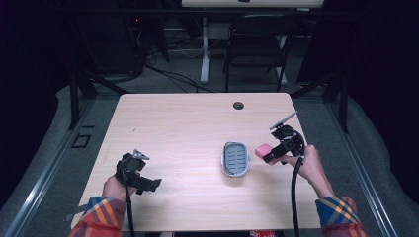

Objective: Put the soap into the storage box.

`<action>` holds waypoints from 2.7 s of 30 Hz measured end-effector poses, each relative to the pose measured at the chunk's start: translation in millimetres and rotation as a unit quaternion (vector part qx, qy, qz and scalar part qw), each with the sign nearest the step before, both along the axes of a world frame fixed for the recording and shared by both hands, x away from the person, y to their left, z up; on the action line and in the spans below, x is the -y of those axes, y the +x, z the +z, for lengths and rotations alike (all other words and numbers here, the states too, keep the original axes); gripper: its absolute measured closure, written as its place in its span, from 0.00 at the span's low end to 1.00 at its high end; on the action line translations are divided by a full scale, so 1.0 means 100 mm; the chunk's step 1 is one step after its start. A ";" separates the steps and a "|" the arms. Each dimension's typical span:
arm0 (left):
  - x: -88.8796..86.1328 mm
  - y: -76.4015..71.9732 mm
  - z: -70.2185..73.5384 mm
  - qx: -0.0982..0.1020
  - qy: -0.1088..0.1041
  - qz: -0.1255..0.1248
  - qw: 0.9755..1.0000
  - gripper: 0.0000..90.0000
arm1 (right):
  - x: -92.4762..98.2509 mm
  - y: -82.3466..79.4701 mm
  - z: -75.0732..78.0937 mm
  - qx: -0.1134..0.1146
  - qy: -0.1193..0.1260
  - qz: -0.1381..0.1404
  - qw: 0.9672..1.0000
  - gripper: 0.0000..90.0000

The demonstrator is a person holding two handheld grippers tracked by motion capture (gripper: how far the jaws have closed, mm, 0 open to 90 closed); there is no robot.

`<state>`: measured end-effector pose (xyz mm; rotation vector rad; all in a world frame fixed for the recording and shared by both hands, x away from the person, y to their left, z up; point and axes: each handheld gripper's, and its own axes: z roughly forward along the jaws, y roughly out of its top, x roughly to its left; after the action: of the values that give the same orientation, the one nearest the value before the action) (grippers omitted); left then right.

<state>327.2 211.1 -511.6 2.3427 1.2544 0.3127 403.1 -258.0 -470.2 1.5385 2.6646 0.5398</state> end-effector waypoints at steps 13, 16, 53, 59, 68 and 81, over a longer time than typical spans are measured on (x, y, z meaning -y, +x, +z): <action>0.01 0.00 0.00 0.002 -0.001 0.001 1.000 0.00 | -0.27 0.04 0.15 0.020 0.010 0.020 1.000 0.41; 0.01 0.01 0.00 0.000 -0.001 0.000 1.000 0.00 | -0.34 0.06 0.15 0.020 0.002 0.023 1.000 0.41; 0.01 0.01 0.00 0.001 -0.003 -0.006 1.000 0.00 | -1.11 0.19 -0.16 0.019 -0.088 0.044 0.995 0.40; 0.01 0.01 0.00 0.000 -0.002 -0.006 1.000 0.00 | -1.12 0.18 -0.16 0.017 -0.086 0.044 0.995 0.40; 0.01 0.01 0.00 0.000 -0.002 -0.006 1.000 0.00 | -1.11 0.12 -0.11 0.010 -0.075 0.051 0.996 0.40; 0.01 0.00 0.00 0.003 0.000 -0.006 1.000 0.00 | -1.00 0.07 -0.12 -0.024 -0.016 0.068 0.997 0.51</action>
<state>327.3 209.7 -512.1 2.3471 1.2378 0.3161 410.3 -158.5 -481.8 1.3866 2.8148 0.4689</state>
